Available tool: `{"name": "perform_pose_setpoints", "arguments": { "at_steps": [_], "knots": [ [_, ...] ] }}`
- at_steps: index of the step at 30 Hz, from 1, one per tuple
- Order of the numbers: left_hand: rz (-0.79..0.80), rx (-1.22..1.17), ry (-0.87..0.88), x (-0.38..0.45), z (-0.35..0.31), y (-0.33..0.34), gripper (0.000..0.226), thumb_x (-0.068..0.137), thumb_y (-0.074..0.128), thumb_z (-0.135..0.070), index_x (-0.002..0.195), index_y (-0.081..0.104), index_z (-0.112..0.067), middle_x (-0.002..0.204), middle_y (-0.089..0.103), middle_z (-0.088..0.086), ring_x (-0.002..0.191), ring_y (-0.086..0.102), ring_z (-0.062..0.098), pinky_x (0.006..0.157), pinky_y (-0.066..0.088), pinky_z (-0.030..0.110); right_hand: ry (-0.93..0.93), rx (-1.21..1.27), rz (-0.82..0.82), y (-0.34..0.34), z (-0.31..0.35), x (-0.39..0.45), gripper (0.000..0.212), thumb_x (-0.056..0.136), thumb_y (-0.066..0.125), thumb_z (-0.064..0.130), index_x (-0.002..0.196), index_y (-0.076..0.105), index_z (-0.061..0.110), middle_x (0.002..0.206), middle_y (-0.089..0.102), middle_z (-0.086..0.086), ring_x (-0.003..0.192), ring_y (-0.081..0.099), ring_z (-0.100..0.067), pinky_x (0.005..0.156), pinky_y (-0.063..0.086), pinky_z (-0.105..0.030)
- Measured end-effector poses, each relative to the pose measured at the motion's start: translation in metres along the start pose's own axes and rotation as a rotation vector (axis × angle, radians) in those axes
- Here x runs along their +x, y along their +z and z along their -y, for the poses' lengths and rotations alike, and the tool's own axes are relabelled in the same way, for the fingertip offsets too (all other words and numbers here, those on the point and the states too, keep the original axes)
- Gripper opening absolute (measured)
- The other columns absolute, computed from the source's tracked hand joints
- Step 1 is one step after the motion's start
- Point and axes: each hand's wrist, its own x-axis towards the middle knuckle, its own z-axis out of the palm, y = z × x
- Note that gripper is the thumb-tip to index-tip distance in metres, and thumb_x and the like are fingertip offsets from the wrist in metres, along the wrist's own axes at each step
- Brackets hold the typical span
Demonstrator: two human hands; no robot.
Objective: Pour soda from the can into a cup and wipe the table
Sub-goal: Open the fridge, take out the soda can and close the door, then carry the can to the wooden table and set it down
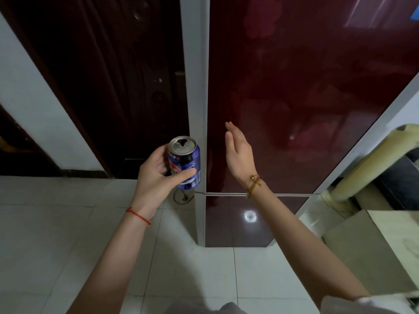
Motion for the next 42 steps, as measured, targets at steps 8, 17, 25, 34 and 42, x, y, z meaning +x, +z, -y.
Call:
{"name": "perform_pose_setpoints", "arguments": {
  "at_steps": [8,17,25,34,42],
  "knots": [
    [0.098,-0.038,-0.009,0.011,0.007,0.01,0.072,0.064,0.085,0.0,0.129,0.056,-0.014,0.123,0.067,-0.001,0.113,0.064,0.008,0.1,0.05,0.03,0.915,0.698,0.293,0.014,0.01,-0.052,0.049,0.104,0.026,0.03,0.136,0.044,-0.002,0.136,0.052,-0.018,0.13,0.047,-0.032,0.111,0.034,-0.04],
    [0.274,-0.032,0.003,0.005,0.016,0.033,0.067,0.065,0.084,0.004,0.124,0.058,-0.018,0.12,0.068,-0.004,0.111,0.064,0.007,0.095,0.05,0.021,1.07,1.043,0.25,-0.005,0.002,-0.095,0.047,0.103,0.028,0.031,0.129,0.048,-0.002,0.109,0.063,-0.024,0.098,0.063,-0.034,0.095,0.048,-0.043],
    [0.517,-0.035,-0.007,-0.008,0.022,0.06,0.069,0.067,0.08,0.012,0.124,0.053,-0.017,0.116,0.064,-0.009,0.103,0.062,-0.008,0.086,0.046,0.01,1.072,1.097,0.072,-0.035,-0.005,-0.13,0.048,0.102,0.026,0.024,0.132,0.045,-0.008,0.13,0.054,-0.03,0.122,0.052,-0.042,0.099,0.046,-0.043],
    [0.888,-0.025,0.0,-0.033,0.024,0.113,0.068,0.069,0.08,0.009,0.124,0.054,-0.021,0.124,0.063,-0.007,0.117,0.06,0.003,0.102,0.045,0.022,1.1,1.173,-0.215,-0.091,-0.021,-0.205,0.051,0.102,0.025,0.027,0.125,0.05,-0.011,0.122,0.06,-0.03,0.113,0.059,-0.039,0.091,0.053,-0.041],
    [1.203,0.019,0.087,-0.107,0.013,0.187,0.07,0.067,0.083,0.006,0.129,0.054,-0.007,0.121,0.065,-0.002,0.114,0.062,0.003,0.096,0.047,0.018,1.044,1.252,-0.522,-0.15,-0.018,-0.307,0.049,0.102,0.026,0.025,0.116,0.055,-0.012,0.115,0.063,-0.03,0.112,0.059,-0.039,0.094,0.05,-0.042]
  ]
}}
